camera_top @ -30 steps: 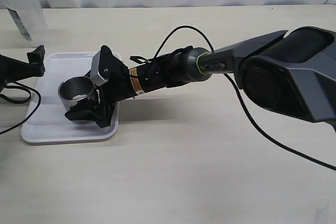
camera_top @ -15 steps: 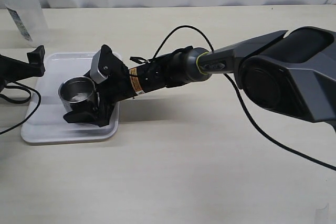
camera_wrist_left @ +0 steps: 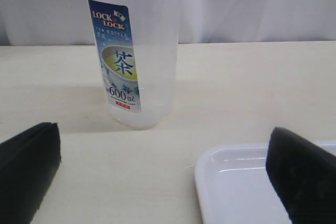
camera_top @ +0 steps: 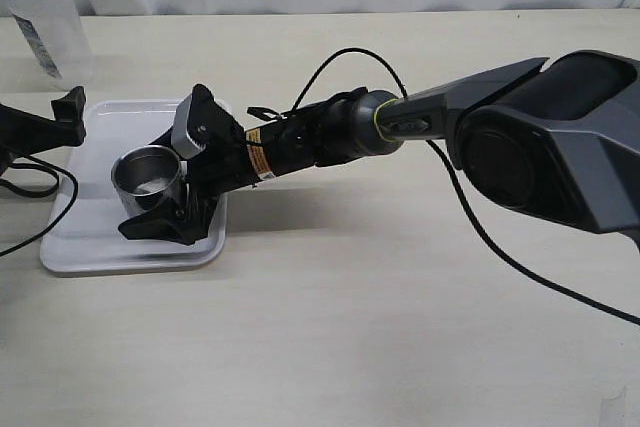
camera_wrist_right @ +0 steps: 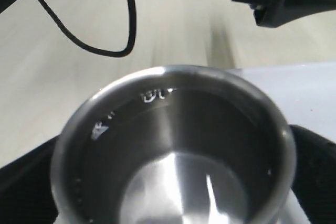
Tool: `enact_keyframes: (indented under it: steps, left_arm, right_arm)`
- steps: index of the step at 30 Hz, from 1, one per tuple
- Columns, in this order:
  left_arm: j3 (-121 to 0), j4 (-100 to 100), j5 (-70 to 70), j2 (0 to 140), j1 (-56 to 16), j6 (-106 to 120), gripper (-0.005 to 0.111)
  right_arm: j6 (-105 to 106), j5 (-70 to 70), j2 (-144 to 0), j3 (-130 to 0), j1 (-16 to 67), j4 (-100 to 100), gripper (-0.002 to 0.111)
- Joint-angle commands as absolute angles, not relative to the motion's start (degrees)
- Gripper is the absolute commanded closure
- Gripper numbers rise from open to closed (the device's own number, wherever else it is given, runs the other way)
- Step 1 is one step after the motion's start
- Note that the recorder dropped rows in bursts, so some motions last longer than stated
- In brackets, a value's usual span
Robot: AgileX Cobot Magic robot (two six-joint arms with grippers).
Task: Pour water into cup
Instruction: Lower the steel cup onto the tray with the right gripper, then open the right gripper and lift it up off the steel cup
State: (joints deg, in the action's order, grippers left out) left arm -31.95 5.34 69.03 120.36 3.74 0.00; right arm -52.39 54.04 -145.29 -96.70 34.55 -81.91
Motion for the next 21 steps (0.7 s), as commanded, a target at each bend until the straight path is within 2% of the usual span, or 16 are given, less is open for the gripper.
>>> enact_keyframes:
  steps: [1, 14, 21]
  left_arm:
    - [-32.8, 4.7, 70.0, 120.0, 3.7, -0.3, 0.002]
    - [-32.8, 4.9, 70.0, 120.0, 3.7, -0.3, 0.002]
    - [-32.8, 4.9, 70.0, 120.0, 3.7, -0.3, 0.002]
  right_arm:
    - [-51.7, 54.5, -142.9, -96.9, 34.7, -81.8, -0.001]
    - [-52.0, 55.8, -133.3, -96.9, 34.7, -91.8, -0.001]
    - [-64.5, 55.8, -127.4, -96.9, 34.7, -95.0, -0.001]
